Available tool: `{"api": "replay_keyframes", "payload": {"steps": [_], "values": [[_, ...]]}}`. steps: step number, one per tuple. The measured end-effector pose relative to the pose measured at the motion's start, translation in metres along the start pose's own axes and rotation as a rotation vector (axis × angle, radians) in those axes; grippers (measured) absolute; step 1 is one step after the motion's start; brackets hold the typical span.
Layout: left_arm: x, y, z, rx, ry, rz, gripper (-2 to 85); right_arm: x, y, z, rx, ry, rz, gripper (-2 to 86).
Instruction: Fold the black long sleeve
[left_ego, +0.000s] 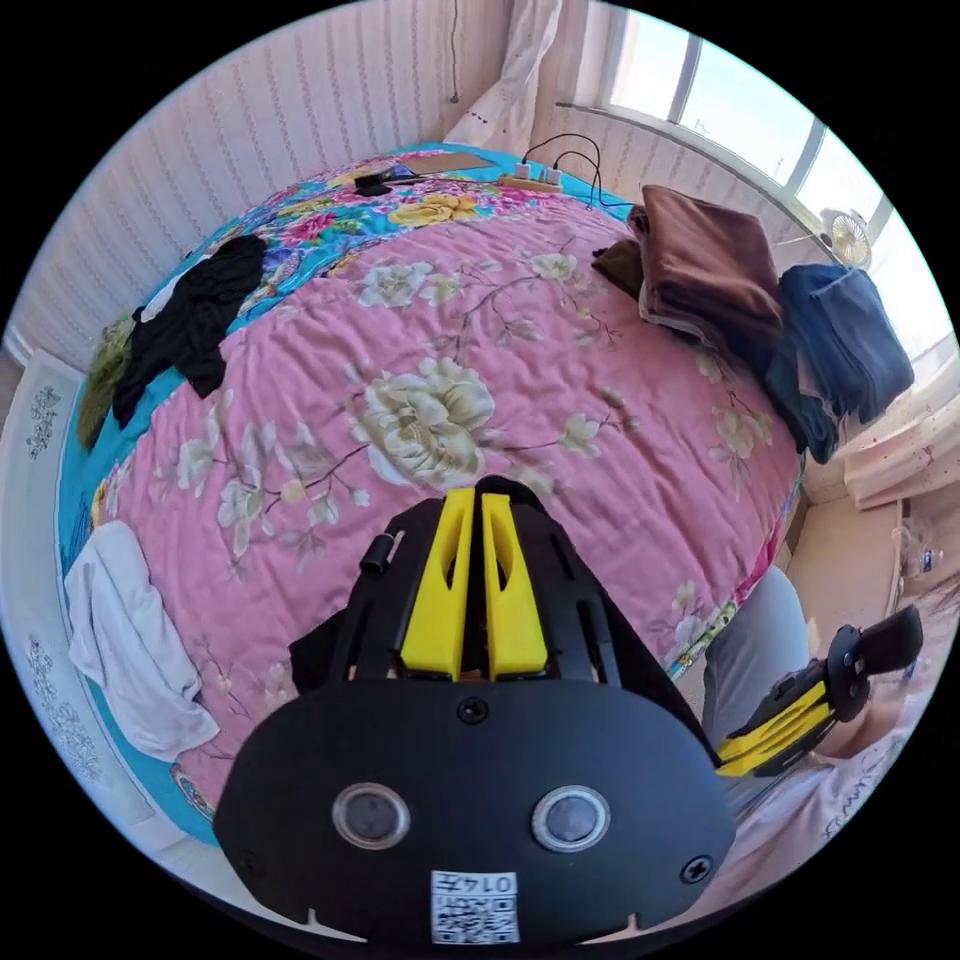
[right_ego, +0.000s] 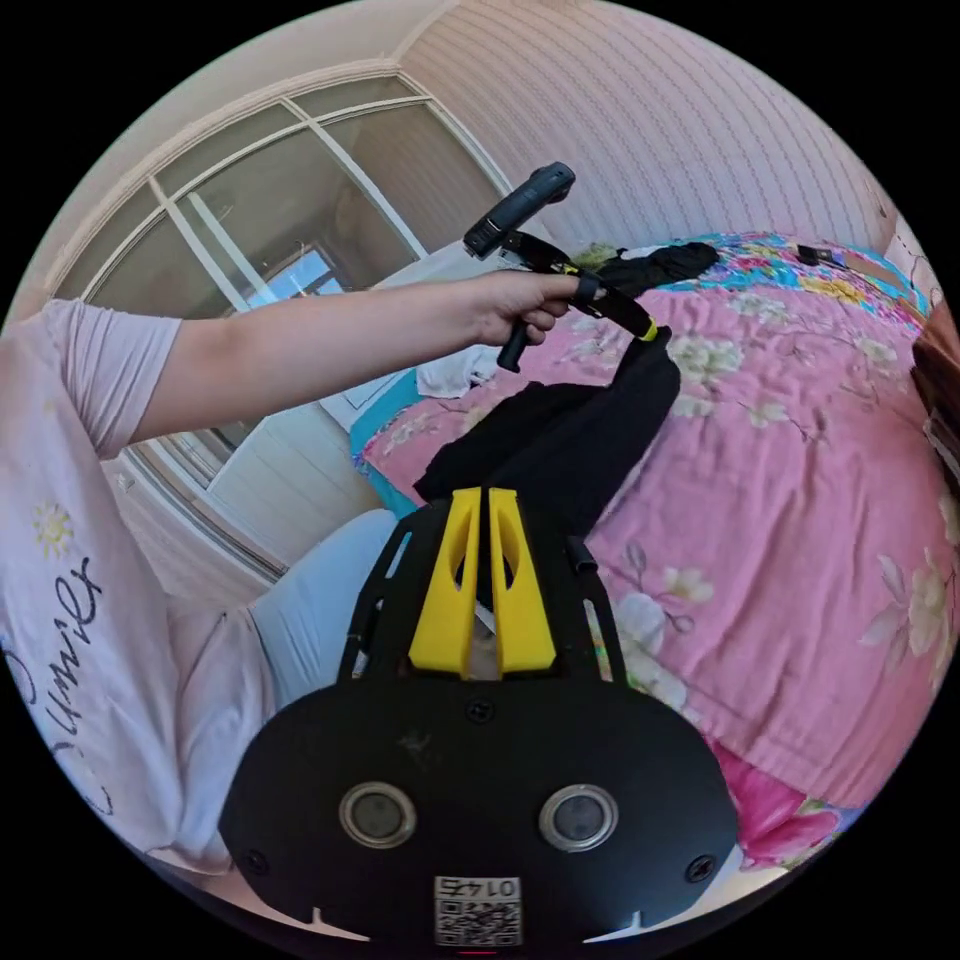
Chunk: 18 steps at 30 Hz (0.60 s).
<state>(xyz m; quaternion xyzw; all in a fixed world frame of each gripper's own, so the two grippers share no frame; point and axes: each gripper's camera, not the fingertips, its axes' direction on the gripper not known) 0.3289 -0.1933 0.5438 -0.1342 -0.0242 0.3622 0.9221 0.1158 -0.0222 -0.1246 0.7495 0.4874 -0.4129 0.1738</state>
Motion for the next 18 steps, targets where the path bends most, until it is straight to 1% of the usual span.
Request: {"api": "replay_keyframes", "payload": {"steps": [2, 4, 6, 7, 8, 9, 10, 11, 13, 15, 18], "values": [[-0.039, 0.027, -0.020, 0.010, -0.010, -0.053, -0.8, -0.017, -0.032, 0.024, -0.023, -0.062, -0.074, 0.9], [-0.079, 0.059, -0.036, 0.020, -0.012, -0.110, -0.5, -0.043, -0.074, 0.065, -0.077, -0.129, -0.177, 1.2], [-0.126, 0.106, -0.043, 0.017, -0.040, -0.183, 1.0, -0.062, -0.101, 0.102, -0.133, -0.162, -0.245, 1.7], [-0.137, 0.118, -0.042, 0.015, -0.053, -0.216, 1.8, -0.072, -0.116, 0.130, -0.190, -0.164, -0.269, 2.2], [-0.161, 0.143, -0.039, 0.015, -0.085, -0.306, 3.2, -0.076, -0.123, 0.144, -0.216, -0.157, -0.277, 2.6], [-0.171, 0.156, -0.038, 0.019, -0.099, -0.346, 3.8, -0.083, -0.133, 0.171, -0.268, -0.126, -0.285, 3.5], [-0.189, 0.181, -0.038, 0.026, -0.100, -0.410, 4.6, -0.088, -0.143, 0.196, -0.333, -0.103, -0.280, 4.7], [-0.202, 0.206, -0.041, 0.050, -0.063, -0.451, 5.1, -0.089, -0.147, 0.206, -0.366, -0.098, -0.268, 5.3], [-0.213, 0.242, -0.046, 0.075, 0.005, -0.476, 5.3, -0.100, -0.163, 0.222, -0.408, -0.156, -0.281, 6.6], [-0.213, 0.275, -0.053, 0.092, 0.054, -0.483, 5.1, -0.106, -0.174, 0.222, -0.419, -0.162, -0.311, 6.7], [-0.186, 0.336, -0.070, 0.165, 0.141, -0.439, 4.2, -0.105, -0.204, 0.214, -0.411, -0.084, -0.359, 6.7]]}}
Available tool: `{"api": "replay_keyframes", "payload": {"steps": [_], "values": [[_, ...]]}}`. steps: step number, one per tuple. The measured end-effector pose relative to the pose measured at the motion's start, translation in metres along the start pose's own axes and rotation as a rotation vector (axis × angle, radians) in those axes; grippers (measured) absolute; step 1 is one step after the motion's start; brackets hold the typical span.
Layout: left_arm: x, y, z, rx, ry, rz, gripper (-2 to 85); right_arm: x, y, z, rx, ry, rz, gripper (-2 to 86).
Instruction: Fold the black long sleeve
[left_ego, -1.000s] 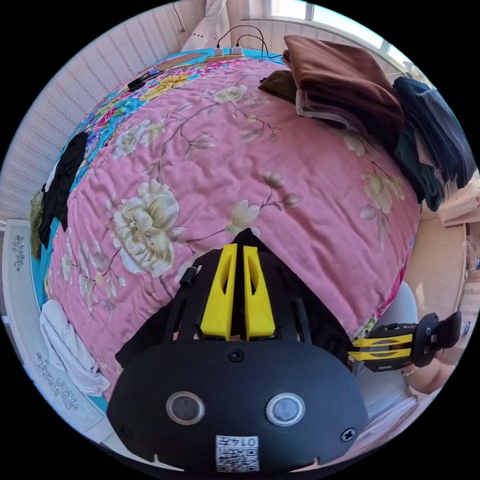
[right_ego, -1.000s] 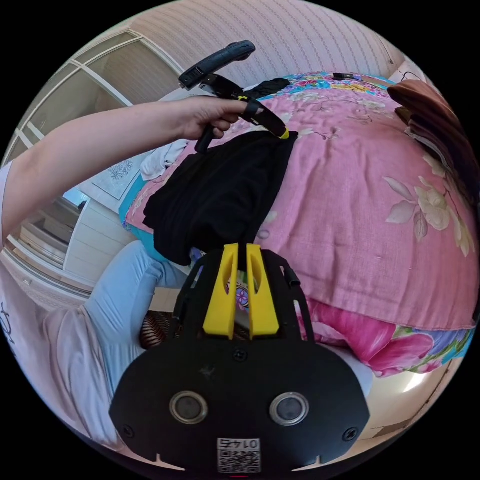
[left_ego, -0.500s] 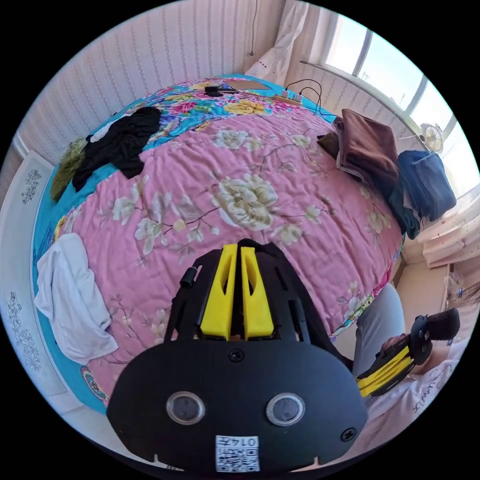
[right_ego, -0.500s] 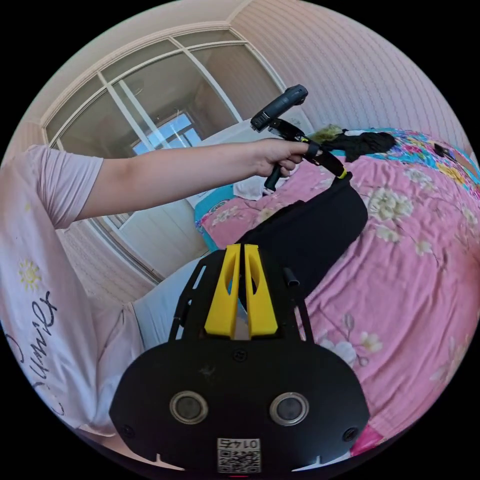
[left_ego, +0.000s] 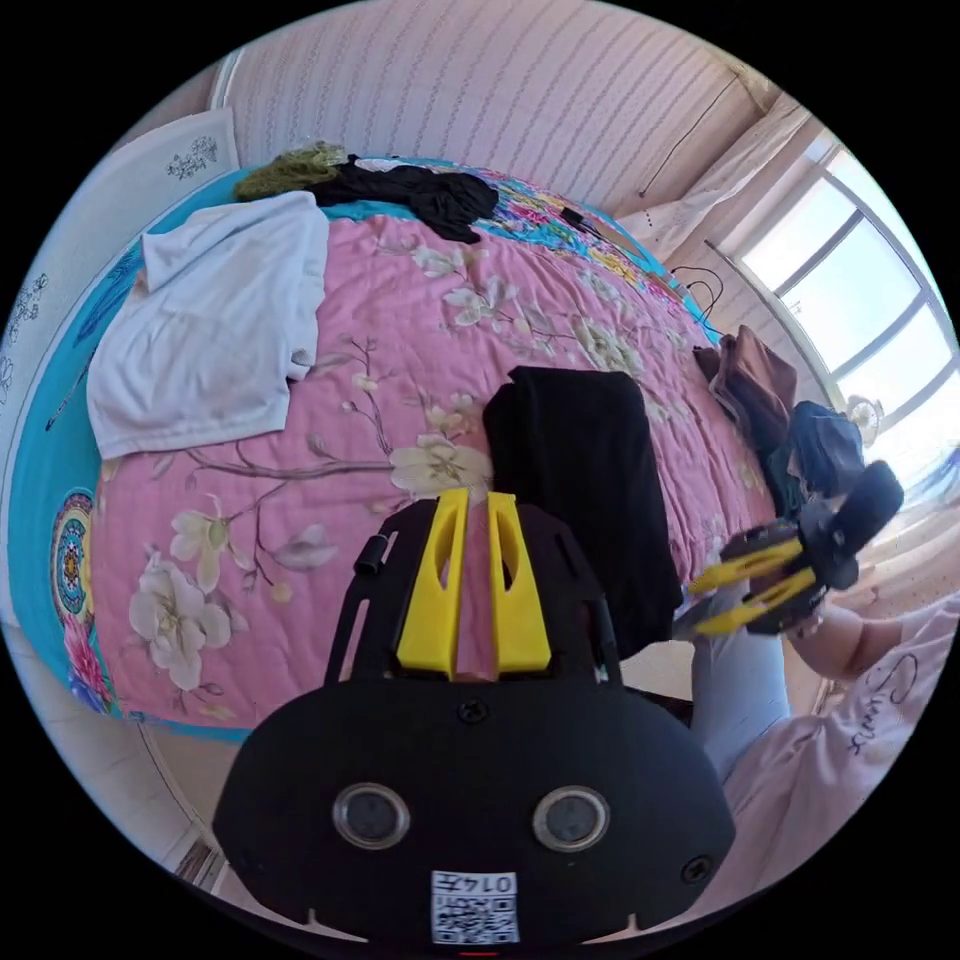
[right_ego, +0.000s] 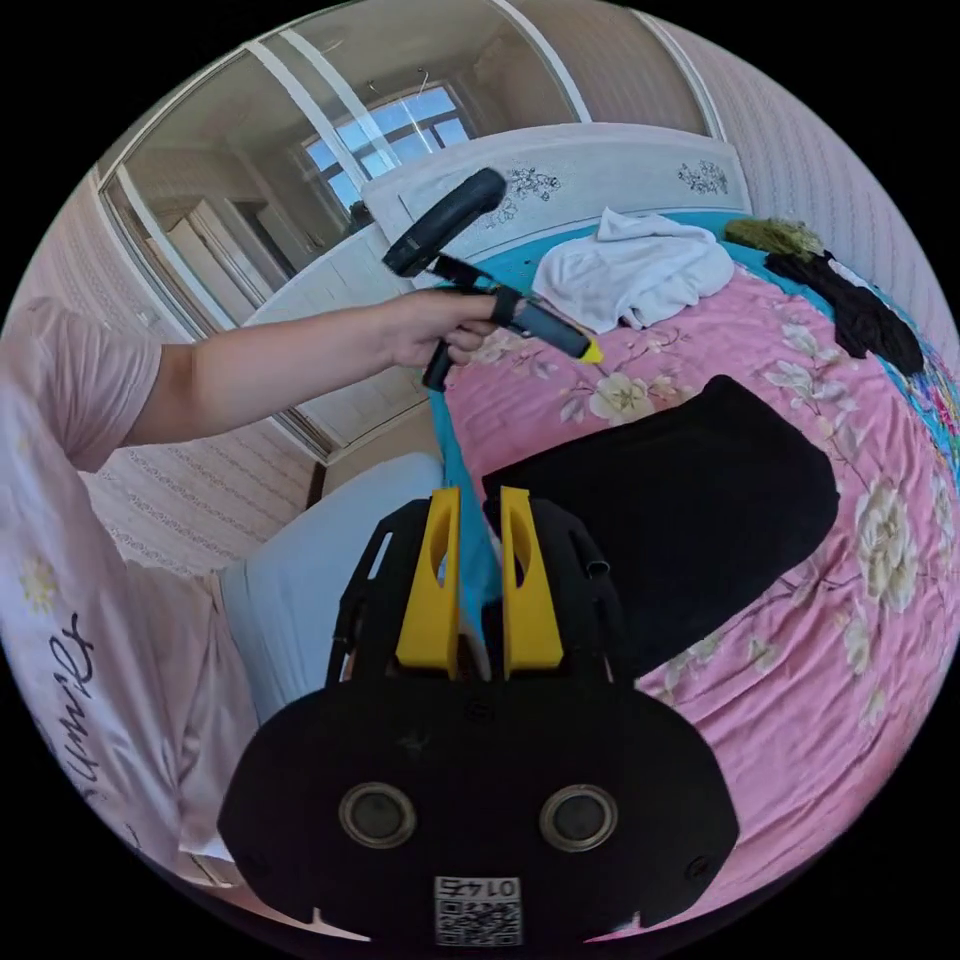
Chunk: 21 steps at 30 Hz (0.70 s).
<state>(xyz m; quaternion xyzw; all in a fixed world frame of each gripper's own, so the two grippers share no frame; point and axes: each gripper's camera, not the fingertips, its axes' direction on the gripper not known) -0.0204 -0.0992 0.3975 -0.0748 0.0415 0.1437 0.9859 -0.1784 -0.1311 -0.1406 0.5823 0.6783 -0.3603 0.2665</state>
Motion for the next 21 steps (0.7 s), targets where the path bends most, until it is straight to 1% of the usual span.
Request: {"api": "replay_keyframes", "payload": {"steps": [3, 5, 8, 9, 12, 15, 17, 18, 21], "values": [[0.015, 0.034, -0.004, -0.003, 0.045, 0.027, 4.9, 0.029, -0.036, -0.023, -0.021, 0.130, 0.002, 6.8], [0.028, 0.059, -0.003, 0.021, 0.071, 0.019, 7.4, 0.052, -0.064, -0.032, -0.038, 0.190, 0.016, 7.2], [0.035, 0.074, 0.013, 0.001, 0.039, 0.015, 9.2, 0.083, -0.118, -0.034, -0.079, 0.260, -0.002, 8.1], [0.036, 0.075, 0.018, -0.013, 0.030, 0.015, 9.1, 0.096, -0.139, -0.027, -0.123, 0.288, -0.006, 8.5], [0.034, 0.078, 0.041, -0.095, 0.031, 0.034, 5.4, 0.128, -0.182, 0.000, -0.262, 0.263, 0.024, 9.2], [0.032, 0.080, 0.026, -0.059, 0.079, 0.053, 3.4, 0.148, -0.211, 0.021, -0.343, 0.246, 0.059, 8.4], [0.031, 0.082, 0.013, -0.037, 0.093, 0.061, 3.0, 0.152, -0.225, 0.033, -0.382, 0.278, 0.045, 5.9], [0.030, 0.083, 0.005, -0.027, 0.106, 0.066, 2.8, 0.154, -0.233, 0.040, -0.414, 0.274, 0.030, 3.1], [0.027, 0.082, 0.000, -0.036, 0.062, 0.086, 3.0, 0.156, -0.250, 0.049, -0.432, 0.272, -0.007, 1.7]]}}
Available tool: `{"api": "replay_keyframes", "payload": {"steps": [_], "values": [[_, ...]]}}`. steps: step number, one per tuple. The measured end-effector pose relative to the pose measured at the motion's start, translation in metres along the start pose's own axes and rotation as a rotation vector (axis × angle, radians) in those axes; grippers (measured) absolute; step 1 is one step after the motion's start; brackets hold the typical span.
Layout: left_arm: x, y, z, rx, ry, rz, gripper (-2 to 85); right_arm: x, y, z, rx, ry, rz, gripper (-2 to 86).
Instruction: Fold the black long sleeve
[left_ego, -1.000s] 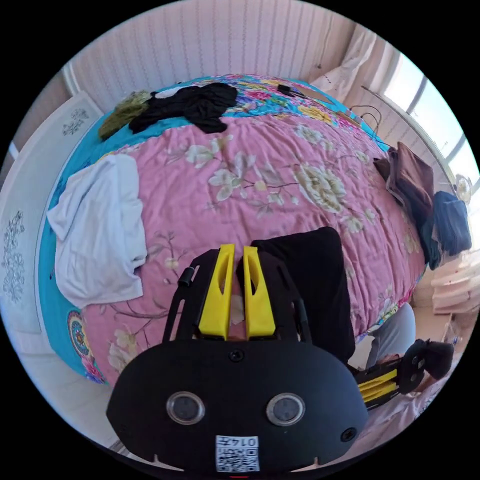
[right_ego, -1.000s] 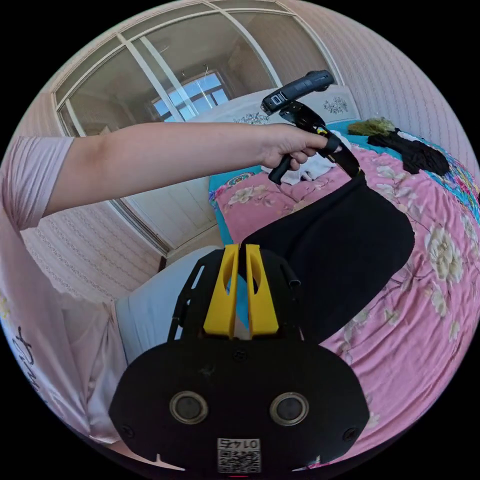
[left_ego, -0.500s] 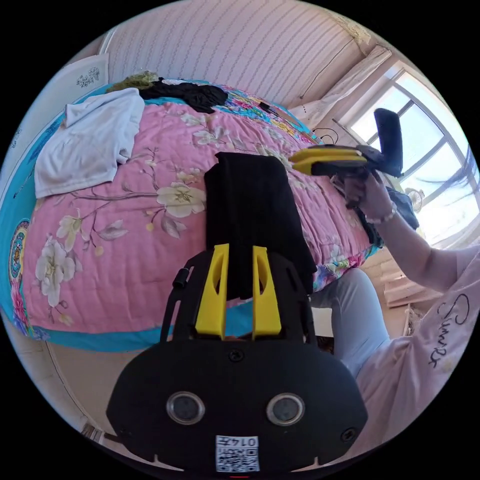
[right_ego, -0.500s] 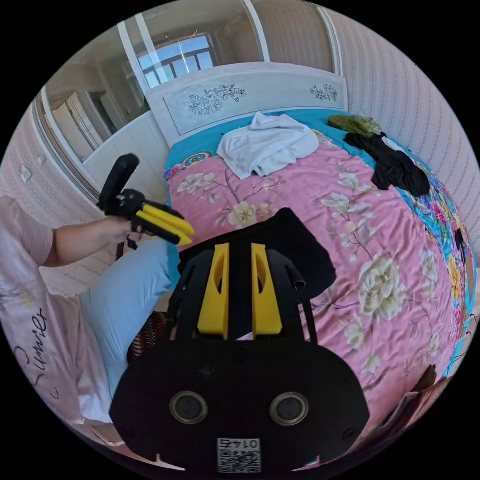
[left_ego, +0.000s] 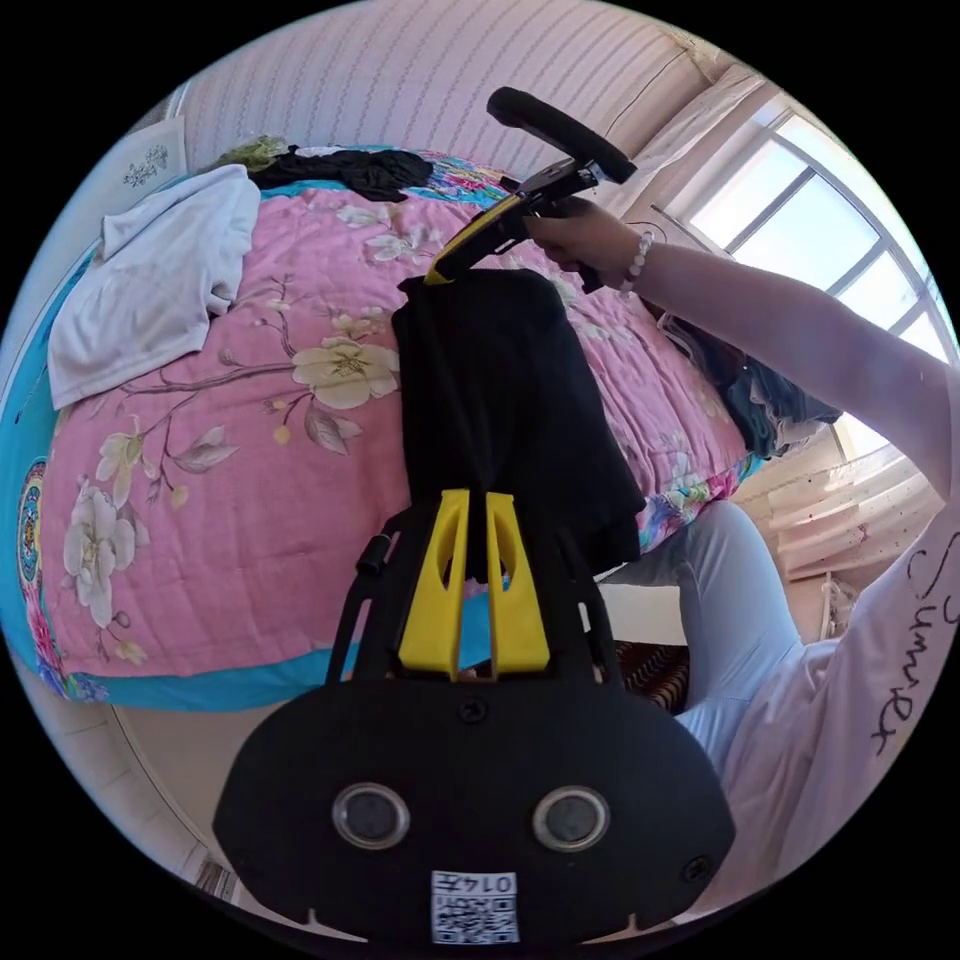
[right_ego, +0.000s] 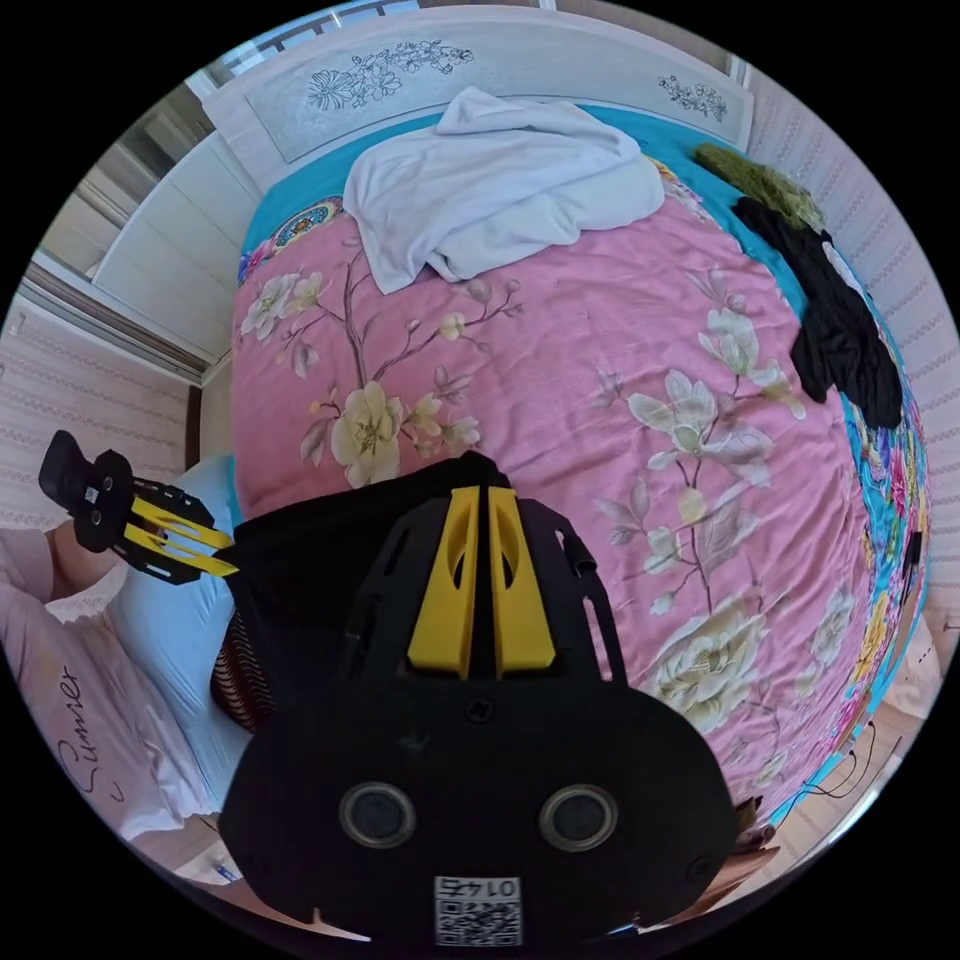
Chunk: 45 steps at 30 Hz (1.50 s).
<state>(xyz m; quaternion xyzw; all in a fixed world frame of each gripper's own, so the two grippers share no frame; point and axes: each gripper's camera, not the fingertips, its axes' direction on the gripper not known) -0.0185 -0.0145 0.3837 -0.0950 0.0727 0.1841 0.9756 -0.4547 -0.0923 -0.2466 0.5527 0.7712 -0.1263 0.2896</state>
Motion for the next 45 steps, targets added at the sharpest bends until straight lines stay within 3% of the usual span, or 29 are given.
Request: {"api": "replay_keyframes", "payload": {"steps": [4, 13, 17, 23, 34, 40, 45], "values": [[-0.009, 0.001, 0.023, -0.086, -0.061, -0.020, 4.2, 0.003, -0.017, 0.008, -0.063, 0.008, -0.023, 2.0], [0.003, 0.012, 0.002, -0.001, -0.068, -0.112, 8.8, 0.025, -0.013, -0.018, -0.040, -0.077, -0.017, 13.2], [0.012, 0.006, 0.027, -0.049, -0.050, -0.143, 8.5, 0.023, -0.004, 0.006, -0.138, -0.130, -0.002, 12.9], [0.044, 0.006, 0.019, -0.015, -0.055, -0.104, 2.5, 0.010, 0.031, -0.014, -0.096, -0.111, -0.033, 6.1], [0.219, -0.010, -0.079, 0.163, -0.031, 0.319, 0.0, -0.033, 0.279, -0.166, 0.643, -0.070, 0.192, 4.9], [0.311, -0.052, -0.077, 0.180, -0.026, 0.517, -0.4, -0.046, 0.422, -0.219, 0.860, 0.031, 0.340, 4.3], [0.395, -0.127, -0.038, 0.227, 0.140, 0.681, -0.3, -0.038, 0.539, -0.265, 0.880, 0.146, 0.509, 4.2]]}}
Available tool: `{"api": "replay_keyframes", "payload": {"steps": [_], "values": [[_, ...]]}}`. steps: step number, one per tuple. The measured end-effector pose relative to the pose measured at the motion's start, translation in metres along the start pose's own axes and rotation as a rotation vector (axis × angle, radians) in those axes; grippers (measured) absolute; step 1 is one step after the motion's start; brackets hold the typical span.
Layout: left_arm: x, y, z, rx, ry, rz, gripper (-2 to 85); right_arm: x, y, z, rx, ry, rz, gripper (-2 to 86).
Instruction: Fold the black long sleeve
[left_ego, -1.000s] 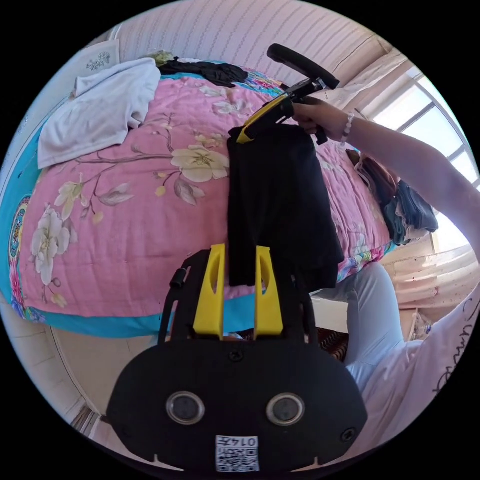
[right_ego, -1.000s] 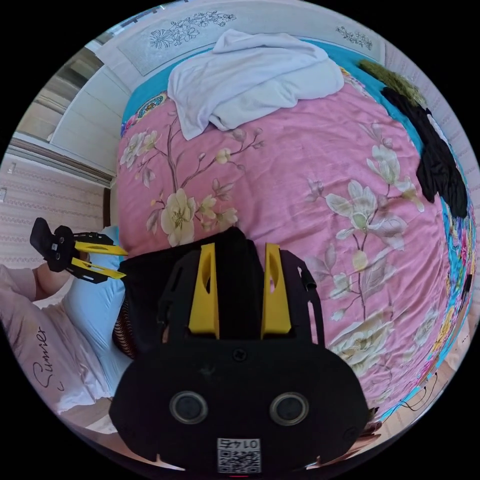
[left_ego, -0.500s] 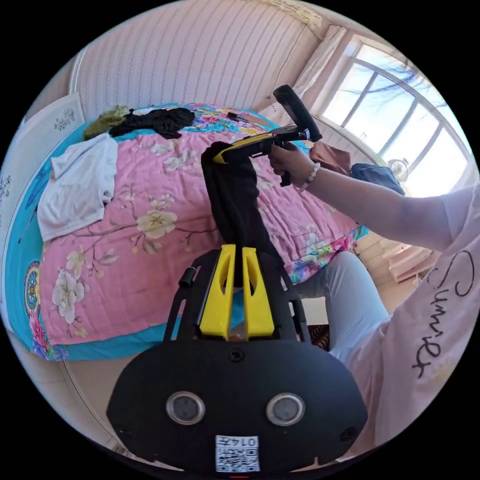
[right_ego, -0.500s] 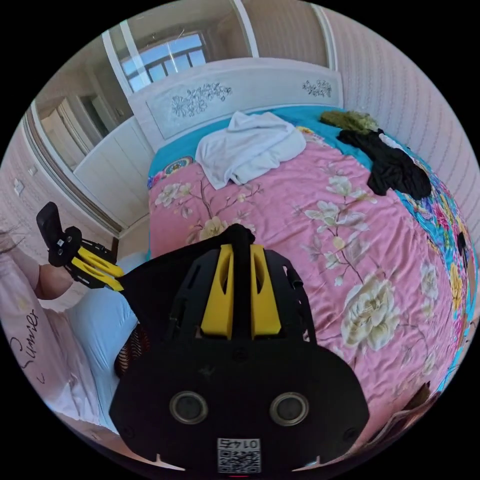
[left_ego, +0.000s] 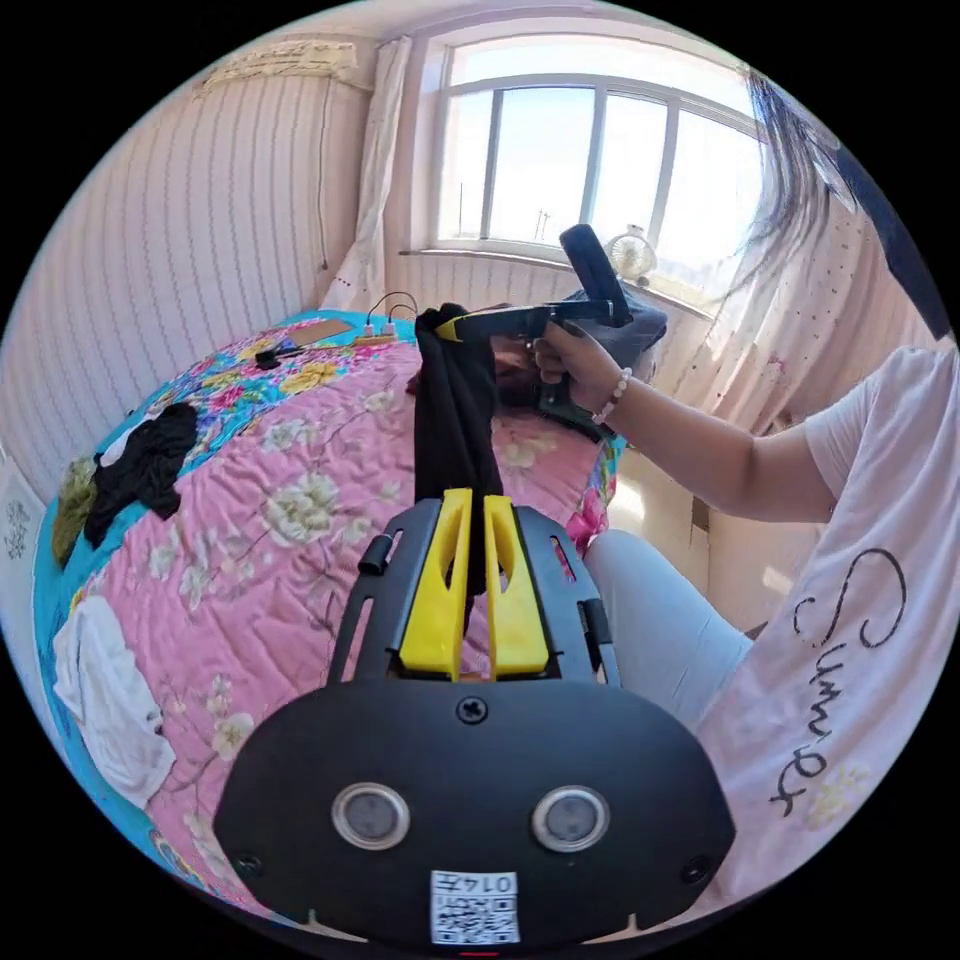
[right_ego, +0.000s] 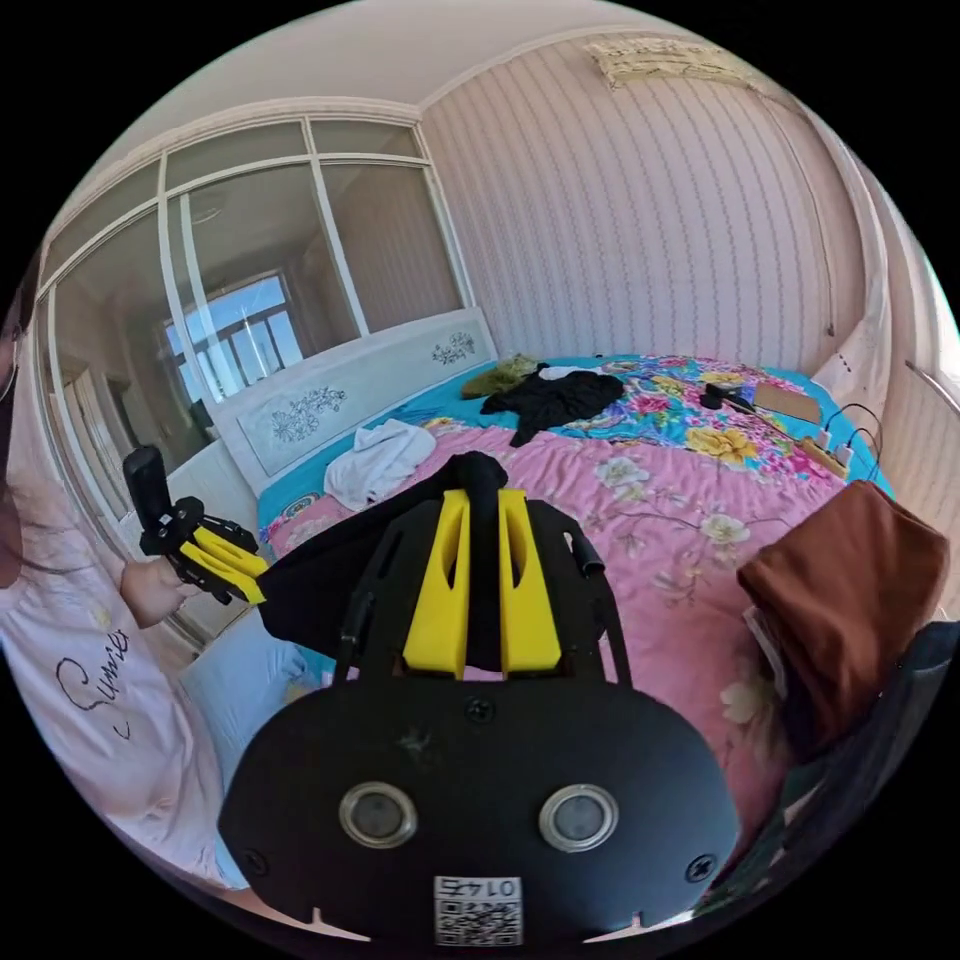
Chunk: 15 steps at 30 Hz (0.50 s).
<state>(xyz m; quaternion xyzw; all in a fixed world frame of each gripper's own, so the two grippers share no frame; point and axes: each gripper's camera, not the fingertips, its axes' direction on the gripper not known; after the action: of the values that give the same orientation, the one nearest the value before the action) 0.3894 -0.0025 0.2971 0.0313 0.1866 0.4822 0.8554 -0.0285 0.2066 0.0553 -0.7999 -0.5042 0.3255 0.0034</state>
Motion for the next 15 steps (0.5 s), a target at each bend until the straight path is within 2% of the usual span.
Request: {"api": "replay_keyframes", "payload": {"steps": [5, 7, 10, 12, 15], "values": [[-0.017, -0.120, 0.097, 0.107, 0.134, 0.026, 1.1, 0.063, -0.039, -0.090, -0.134, 0.306, 0.013, 4.9], [-0.032, -0.171, 0.141, 0.136, 0.121, -0.036, 2.7, 0.109, -0.080, -0.103, -0.290, 0.450, 0.059, 6.1], [-0.072, -0.233, 0.223, 0.091, 0.109, -0.221, 5.6, 0.172, -0.109, -0.103, -0.348, 0.637, 0.197, 8.1], [-0.096, -0.249, 0.273, -0.018, 0.002, -0.303, 5.9, 0.199, -0.101, -0.095, -0.376, 0.671, 0.288, 8.6], [-0.111, -0.238, 0.290, -0.061, 0.006, -0.343, 5.9, 0.214, -0.058, -0.072, -0.421, 0.640, 0.356, 8.9]]}}
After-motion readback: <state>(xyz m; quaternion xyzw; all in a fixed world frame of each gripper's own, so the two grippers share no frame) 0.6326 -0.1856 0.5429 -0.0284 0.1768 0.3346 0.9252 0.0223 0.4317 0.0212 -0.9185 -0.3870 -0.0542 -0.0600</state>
